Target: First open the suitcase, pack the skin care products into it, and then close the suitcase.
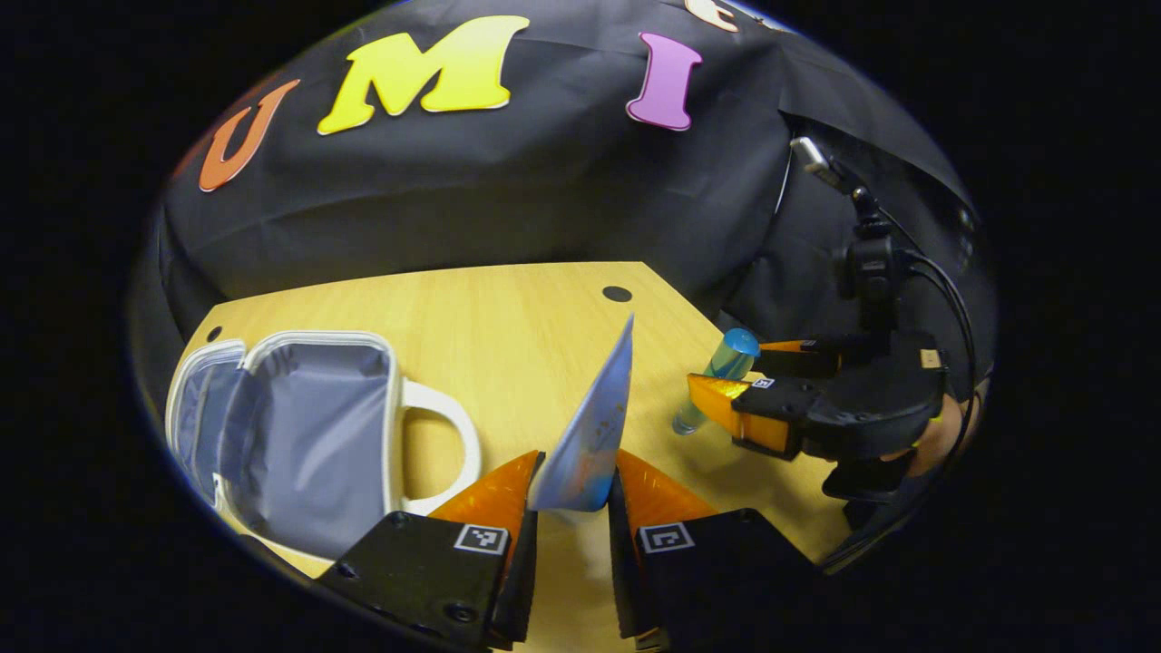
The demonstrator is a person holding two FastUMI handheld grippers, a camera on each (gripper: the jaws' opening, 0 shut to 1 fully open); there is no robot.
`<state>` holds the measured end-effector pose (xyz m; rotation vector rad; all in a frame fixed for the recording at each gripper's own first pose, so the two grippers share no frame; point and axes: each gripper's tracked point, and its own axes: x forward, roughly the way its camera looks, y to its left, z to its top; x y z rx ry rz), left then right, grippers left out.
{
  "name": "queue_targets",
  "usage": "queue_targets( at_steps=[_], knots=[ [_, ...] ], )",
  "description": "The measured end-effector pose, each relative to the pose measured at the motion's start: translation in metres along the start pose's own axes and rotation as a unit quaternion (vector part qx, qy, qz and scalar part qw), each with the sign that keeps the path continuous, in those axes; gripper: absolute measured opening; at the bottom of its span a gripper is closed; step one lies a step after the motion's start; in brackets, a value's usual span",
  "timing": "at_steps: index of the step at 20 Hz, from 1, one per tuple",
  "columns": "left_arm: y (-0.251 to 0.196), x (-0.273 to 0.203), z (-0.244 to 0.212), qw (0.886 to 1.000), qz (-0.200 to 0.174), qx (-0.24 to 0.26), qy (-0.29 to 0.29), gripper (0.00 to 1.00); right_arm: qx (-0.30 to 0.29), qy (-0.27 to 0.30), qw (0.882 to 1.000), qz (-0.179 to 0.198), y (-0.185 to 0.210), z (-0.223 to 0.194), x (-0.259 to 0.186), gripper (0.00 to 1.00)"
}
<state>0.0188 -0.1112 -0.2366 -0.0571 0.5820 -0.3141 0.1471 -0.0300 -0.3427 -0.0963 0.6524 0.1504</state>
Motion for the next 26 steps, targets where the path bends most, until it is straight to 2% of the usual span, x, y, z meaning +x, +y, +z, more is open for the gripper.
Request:
queue_targets(
  at_steps=[2,4,6,7,13,16,18,19,22,26],
  knots=[
    [0.014,-0.018,-0.002,1.0,0.014,-0.004,0.002,0.39,0.019,0.004,1.0,-0.005,0.001,-0.002,0.003,0.63],
    [0.032,-0.039,-0.006,1.0,0.031,-0.003,0.006,0.39,0.049,0.002,0.999,-0.013,0.002,0.001,0.003,0.6],
    [0.05,-0.055,-0.007,0.999,0.046,0.002,0.004,0.39,0.051,0.002,0.998,-0.028,0.003,-0.003,-0.001,0.46],
    [0.061,-0.062,-0.007,0.998,0.055,0.004,0.004,0.39,0.051,0.002,0.998,-0.032,0.003,-0.005,-0.001,0.45],
    [0.127,-0.095,-0.008,0.995,0.097,-0.007,-0.005,0.38,0.057,0.001,0.997,-0.043,0.013,-0.015,-0.041,0.43],
    [0.164,-0.094,-0.013,0.993,0.116,-0.016,0.003,0.38,0.071,0.0,0.997,-0.04,0.026,-0.02,-0.069,0.41],
    [0.186,-0.085,-0.019,0.993,0.12,-0.018,0.012,0.38,0.075,-0.003,0.996,-0.039,0.037,-0.02,-0.088,0.43],
    [0.198,-0.08,-0.025,0.991,0.129,-0.014,0.02,0.38,0.076,-0.007,0.996,-0.038,0.044,-0.017,-0.097,0.41],
    [0.217,-0.06,-0.045,0.99,0.126,-0.021,0.06,0.39,0.066,-0.02,0.997,-0.033,0.061,-0.009,-0.12,0.43],
    [0.233,-0.04,-0.084,0.978,0.137,-0.067,0.141,0.39,0.061,-0.036,0.997,-0.028,0.076,0.005,-0.148,0.43]
  ],
)
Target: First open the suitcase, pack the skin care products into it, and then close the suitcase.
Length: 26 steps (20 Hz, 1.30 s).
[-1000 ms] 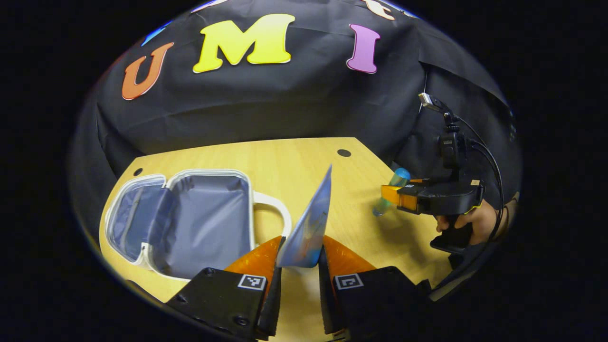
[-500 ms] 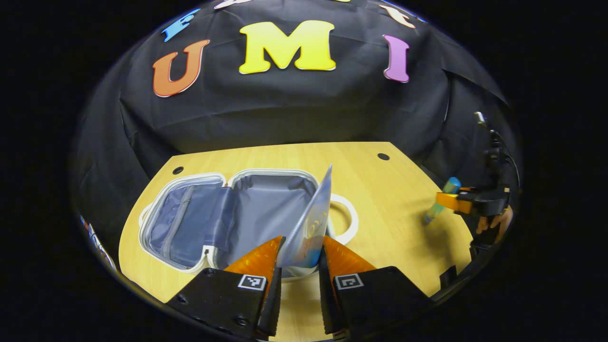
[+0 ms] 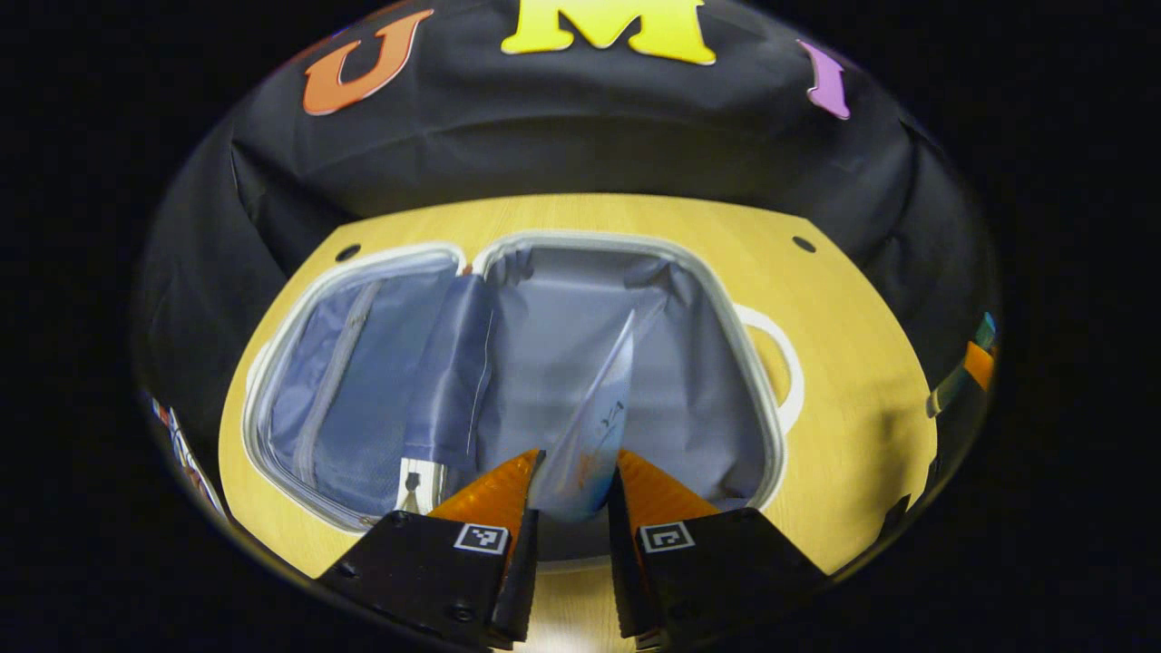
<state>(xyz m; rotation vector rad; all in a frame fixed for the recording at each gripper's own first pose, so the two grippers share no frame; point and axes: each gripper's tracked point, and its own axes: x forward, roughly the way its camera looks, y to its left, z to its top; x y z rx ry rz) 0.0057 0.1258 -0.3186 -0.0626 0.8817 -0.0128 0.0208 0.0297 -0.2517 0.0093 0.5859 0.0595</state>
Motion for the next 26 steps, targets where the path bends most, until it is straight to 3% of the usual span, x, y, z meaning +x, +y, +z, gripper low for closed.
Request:
queue_targets(
  at_steps=[4,9,23,25,26],
  knots=[
    [0.004,0.018,-0.017,0.998,-0.001,-0.003,0.056,0.39,-0.001,-0.008,1.0,-0.003,0.007,0.01,-0.013,0.4],
    [0.009,0.028,-0.021,0.996,0.001,-0.009,0.092,0.38,-0.003,-0.004,1.0,-0.008,0.015,0.013,-0.017,0.43],
    [0.013,0.047,-0.013,0.994,0.017,-0.02,0.109,0.37,-0.036,0.004,0.999,0.018,0.054,0.022,0.003,0.43],
    [0.011,0.047,-0.013,0.994,0.02,-0.016,0.111,0.4,-0.039,0.007,0.999,0.027,0.062,0.022,0.006,0.43],
    [0.011,0.047,-0.013,0.994,0.021,-0.018,0.109,0.5,-0.042,0.008,0.999,0.031,0.067,0.022,0.009,0.43]
  ],
)
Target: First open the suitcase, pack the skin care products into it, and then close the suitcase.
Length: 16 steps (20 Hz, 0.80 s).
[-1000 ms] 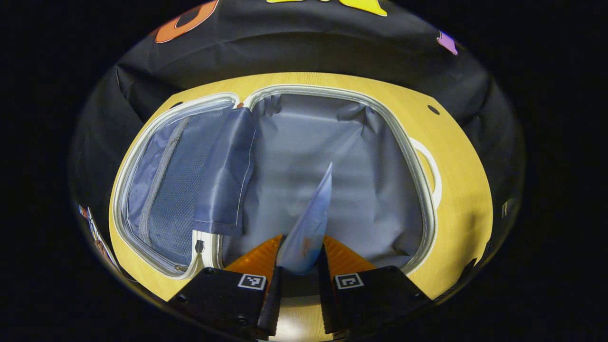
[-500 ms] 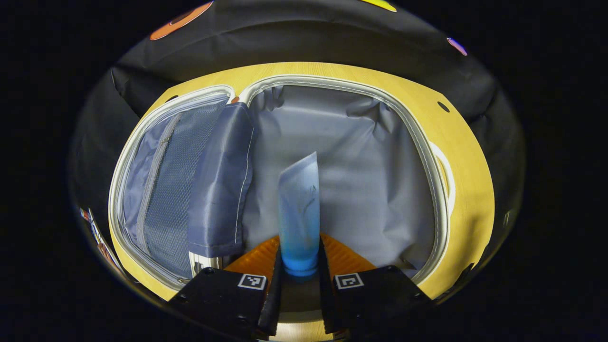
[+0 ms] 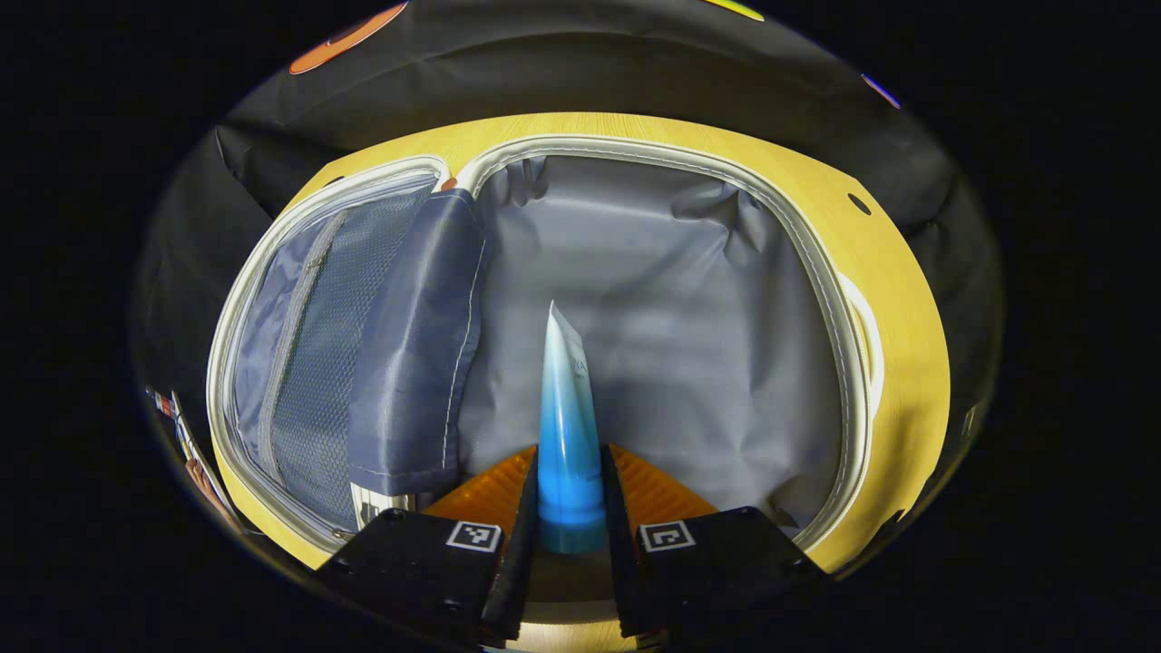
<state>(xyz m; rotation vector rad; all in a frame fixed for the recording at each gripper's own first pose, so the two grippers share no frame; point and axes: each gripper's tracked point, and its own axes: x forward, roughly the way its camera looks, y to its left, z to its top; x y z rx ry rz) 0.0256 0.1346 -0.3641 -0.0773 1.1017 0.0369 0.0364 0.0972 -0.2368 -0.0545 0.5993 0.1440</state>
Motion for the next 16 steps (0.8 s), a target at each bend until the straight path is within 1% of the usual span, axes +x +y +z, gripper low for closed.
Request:
queue_targets(
  at_steps=[1,5,6,8,10,11,12,14,15,16],
  knots=[
    [0.0,-0.001,0.0,1.0,0.0,-0.001,0.0,0.42,-0.004,0.0,1.0,0.004,0.004,0.001,0.001,0.43],
    [0.003,-0.005,-0.001,1.0,0.004,-0.005,-0.002,0.45,-0.015,-0.008,0.999,0.027,0.026,0.009,0.005,0.4],
    [-0.001,-0.008,0.0,1.0,-0.005,-0.008,-0.005,0.59,-0.019,-0.01,0.999,0.034,0.032,0.011,0.006,0.42],
    [0.001,-0.024,0.005,1.0,-0.003,-0.005,-0.03,0.87,-0.025,-0.014,0.999,0.046,0.044,0.018,0.01,0.43],
    [0.002,-0.043,0.009,0.998,-0.006,-0.001,-0.055,0.91,-0.027,-0.017,0.998,0.059,0.058,0.022,0.012,0.43],
    [0.003,-0.054,0.011,0.998,-0.007,0.002,-0.069,0.92,-0.029,-0.018,0.997,0.065,0.067,0.025,0.014,0.41],
    [0.007,-0.068,0.013,0.996,-0.005,0.005,-0.087,0.93,-0.031,-0.02,0.997,0.071,0.075,0.026,0.016,0.41],
    [0.016,-0.094,0.017,0.992,0.001,0.012,-0.126,0.94,-0.031,-0.018,0.996,0.082,0.094,0.029,0.024,0.41],
    [0.02,-0.107,0.018,0.989,0.004,0.016,-0.145,0.94,-0.026,-0.016,0.996,0.087,0.104,0.029,0.027,0.43],
    [0.025,-0.119,0.02,0.986,0.005,0.019,-0.167,0.95,-0.021,-0.012,0.996,0.092,0.115,0.029,0.033,0.43]
  ],
)
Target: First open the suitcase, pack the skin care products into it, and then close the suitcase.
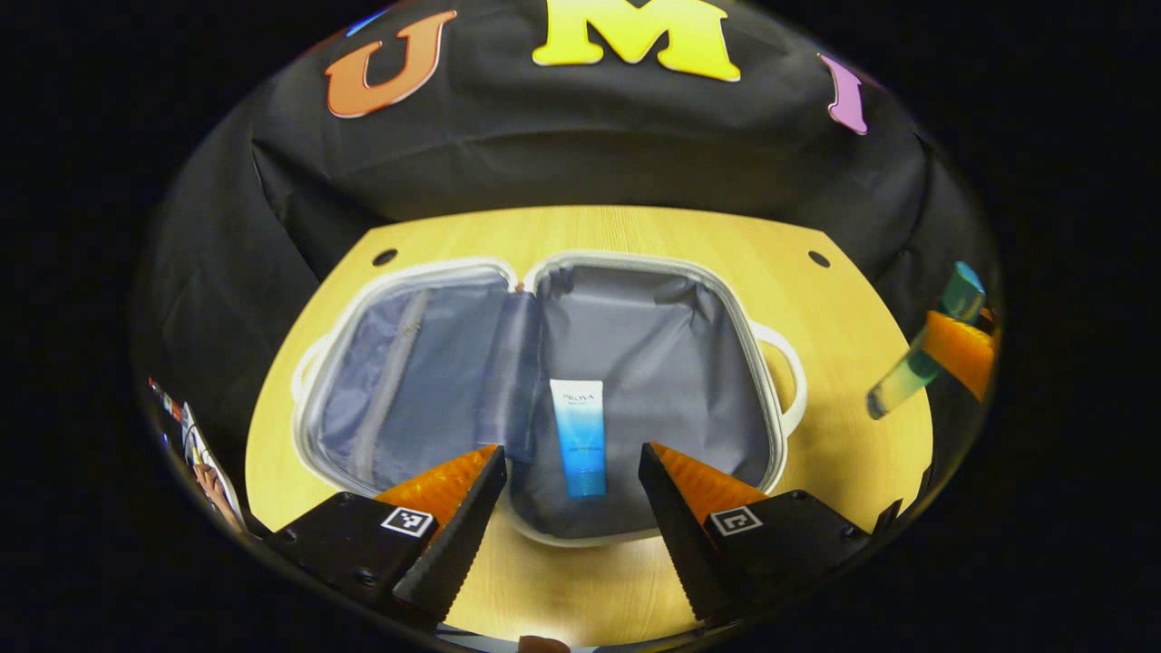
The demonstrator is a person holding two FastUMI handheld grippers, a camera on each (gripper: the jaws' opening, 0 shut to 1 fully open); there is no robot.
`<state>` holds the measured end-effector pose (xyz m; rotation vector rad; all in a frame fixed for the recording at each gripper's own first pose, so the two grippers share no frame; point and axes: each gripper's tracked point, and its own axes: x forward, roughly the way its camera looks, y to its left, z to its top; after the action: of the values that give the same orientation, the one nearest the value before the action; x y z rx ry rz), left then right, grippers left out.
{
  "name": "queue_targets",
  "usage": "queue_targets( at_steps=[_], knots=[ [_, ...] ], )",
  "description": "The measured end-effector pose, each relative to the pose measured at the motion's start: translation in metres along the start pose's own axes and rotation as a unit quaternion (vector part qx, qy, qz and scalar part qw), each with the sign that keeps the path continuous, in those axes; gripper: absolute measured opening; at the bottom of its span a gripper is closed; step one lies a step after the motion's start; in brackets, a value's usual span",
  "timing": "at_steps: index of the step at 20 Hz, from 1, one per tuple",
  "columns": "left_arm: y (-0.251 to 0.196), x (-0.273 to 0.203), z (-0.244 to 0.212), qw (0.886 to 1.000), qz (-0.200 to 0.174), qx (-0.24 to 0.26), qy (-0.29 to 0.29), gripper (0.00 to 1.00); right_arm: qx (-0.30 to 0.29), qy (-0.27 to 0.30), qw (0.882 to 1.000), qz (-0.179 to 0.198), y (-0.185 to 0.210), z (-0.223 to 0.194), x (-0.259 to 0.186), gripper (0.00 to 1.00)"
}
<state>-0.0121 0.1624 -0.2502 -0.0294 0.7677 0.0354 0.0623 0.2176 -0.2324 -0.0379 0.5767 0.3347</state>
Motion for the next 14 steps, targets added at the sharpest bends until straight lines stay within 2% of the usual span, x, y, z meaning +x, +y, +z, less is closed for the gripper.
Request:
queue_targets(
  at_steps=[6,9,11,14],
  knots=[
    [0.054,-0.059,0.021,0.994,0.019,0.017,-0.109,0.95,0.01,0.023,0.998,0.05,0.082,-0.004,0.042,0.42],
    [0.084,-0.079,0.026,0.988,0.031,0.021,-0.15,0.95,0.003,0.062,0.996,0.068,0.116,-0.026,0.066,0.43],
    [0.099,-0.089,0.038,0.981,0.031,0.028,-0.188,0.95,0.009,0.099,0.993,0.069,0.129,-0.05,0.081,0.43],
    [0.111,-0.108,0.063,0.965,0.022,0.043,-0.257,0.95,0.028,0.151,0.986,0.061,0.135,-0.077,0.091,0.43]
  ],
)
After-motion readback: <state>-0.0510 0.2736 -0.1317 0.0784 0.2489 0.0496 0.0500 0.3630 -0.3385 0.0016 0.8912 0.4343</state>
